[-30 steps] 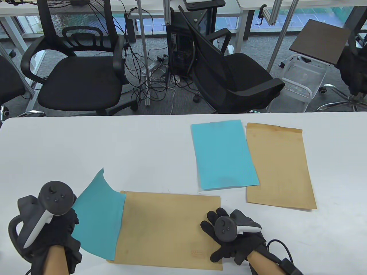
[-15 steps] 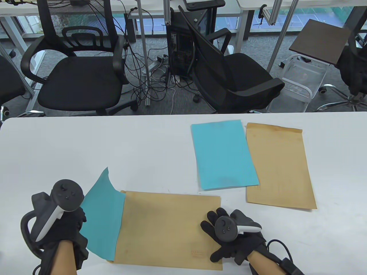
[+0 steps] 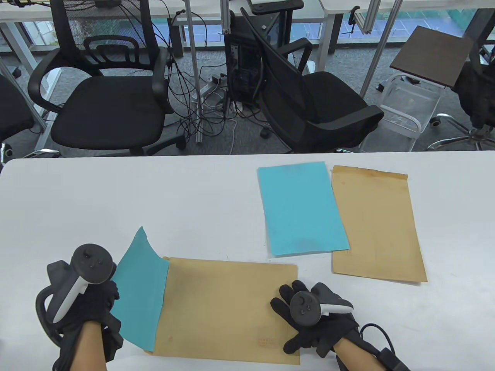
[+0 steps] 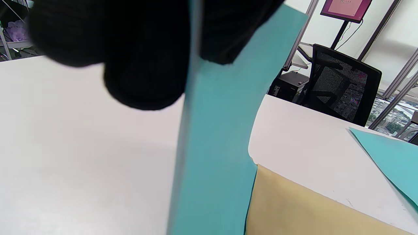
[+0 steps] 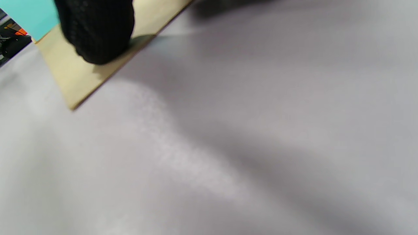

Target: Stuff flat paper into A4 envelope

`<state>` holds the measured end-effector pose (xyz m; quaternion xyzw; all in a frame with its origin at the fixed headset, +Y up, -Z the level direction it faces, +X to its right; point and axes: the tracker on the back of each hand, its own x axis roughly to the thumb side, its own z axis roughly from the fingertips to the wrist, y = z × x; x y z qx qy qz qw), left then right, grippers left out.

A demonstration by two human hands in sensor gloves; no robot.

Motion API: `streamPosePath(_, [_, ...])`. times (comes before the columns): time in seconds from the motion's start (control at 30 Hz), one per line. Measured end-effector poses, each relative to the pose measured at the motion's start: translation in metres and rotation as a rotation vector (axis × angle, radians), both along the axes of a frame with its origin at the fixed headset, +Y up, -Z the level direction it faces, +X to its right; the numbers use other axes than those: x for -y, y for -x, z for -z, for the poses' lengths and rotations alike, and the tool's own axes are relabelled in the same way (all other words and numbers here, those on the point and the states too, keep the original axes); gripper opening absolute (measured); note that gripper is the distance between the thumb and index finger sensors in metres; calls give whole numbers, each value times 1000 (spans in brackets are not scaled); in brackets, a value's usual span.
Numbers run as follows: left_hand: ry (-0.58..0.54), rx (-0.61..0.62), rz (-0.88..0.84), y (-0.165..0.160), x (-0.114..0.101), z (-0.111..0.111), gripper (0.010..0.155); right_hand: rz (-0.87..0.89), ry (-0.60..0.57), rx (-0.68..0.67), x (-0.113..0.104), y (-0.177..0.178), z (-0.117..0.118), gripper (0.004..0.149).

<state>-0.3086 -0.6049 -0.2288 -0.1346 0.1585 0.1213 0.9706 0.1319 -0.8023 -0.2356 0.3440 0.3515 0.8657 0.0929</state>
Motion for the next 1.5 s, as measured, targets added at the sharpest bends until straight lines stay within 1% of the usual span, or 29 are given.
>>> streamPosePath(0.27, [5, -11, -23, 8, 12, -2, 50, 1, 3, 1, 0, 0, 0, 103])
streamPosePath(0.37, [-2, -37, 0, 11, 18, -3, 54, 4, 9, 3, 1, 0, 0, 103])
streamPosePath(0.47, [32, -49, -6, 15, 26, -4, 57, 4, 9, 3, 1, 0, 0, 103])
streamPosePath(0.67, [44, -55, -93, 20, 41, -2, 56, 8, 14, 5, 1, -1, 0, 102])
streamPosePath(0.9, [79, -47, -115, 24, 54, 1, 56, 11, 23, 6, 1, -1, 1, 103])
streamPosePath(1.2, [89, -43, -150, 31, 71, 3, 55, 16, 32, 7, 1, -1, 1, 103])
streamPosePath(1.5, [101, -22, -197, 32, 93, 5, 55, 18, 36, 8, 1, -1, 1, 103])
